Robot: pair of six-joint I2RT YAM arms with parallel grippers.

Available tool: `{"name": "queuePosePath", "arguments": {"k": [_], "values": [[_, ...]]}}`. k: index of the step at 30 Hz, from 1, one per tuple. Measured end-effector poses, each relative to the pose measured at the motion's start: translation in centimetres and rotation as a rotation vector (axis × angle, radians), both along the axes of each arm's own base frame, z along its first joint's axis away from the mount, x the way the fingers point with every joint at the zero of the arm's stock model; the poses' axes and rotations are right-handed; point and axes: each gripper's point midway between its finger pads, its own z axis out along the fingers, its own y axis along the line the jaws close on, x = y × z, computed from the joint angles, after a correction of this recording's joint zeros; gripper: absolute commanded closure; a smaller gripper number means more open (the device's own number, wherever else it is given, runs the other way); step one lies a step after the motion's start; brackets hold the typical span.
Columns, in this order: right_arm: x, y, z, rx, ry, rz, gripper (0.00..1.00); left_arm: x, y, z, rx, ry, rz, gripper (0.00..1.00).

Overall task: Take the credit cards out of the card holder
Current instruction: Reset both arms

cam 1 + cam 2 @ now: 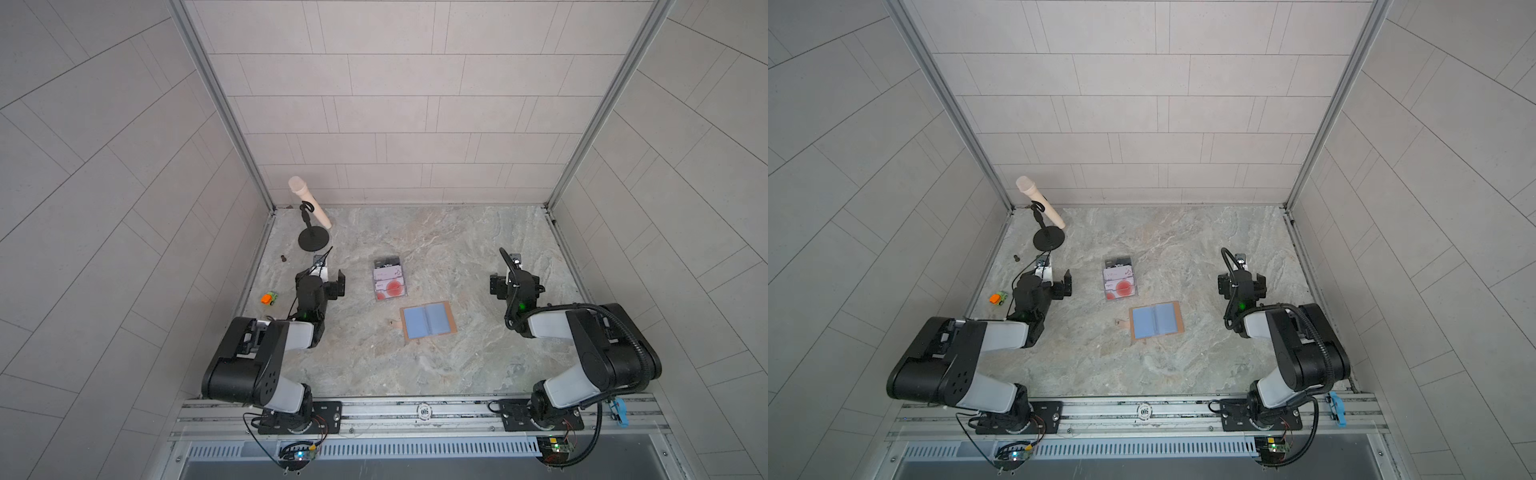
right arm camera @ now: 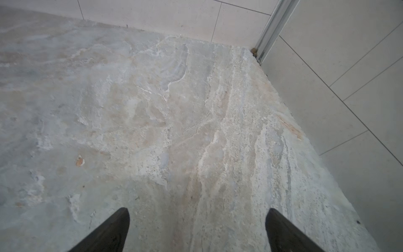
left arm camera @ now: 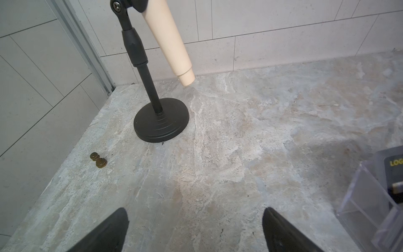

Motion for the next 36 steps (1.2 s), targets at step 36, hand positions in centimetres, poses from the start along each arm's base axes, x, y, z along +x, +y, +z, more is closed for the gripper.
{"name": "queuePosePath", "arguments": {"k": [36], "values": [[0.5,0.7,0.0,0.033,0.008,0.049,0.01,0.8,-0.7,1.5,-0.068,-0.053,-0.082,0.0]]}}
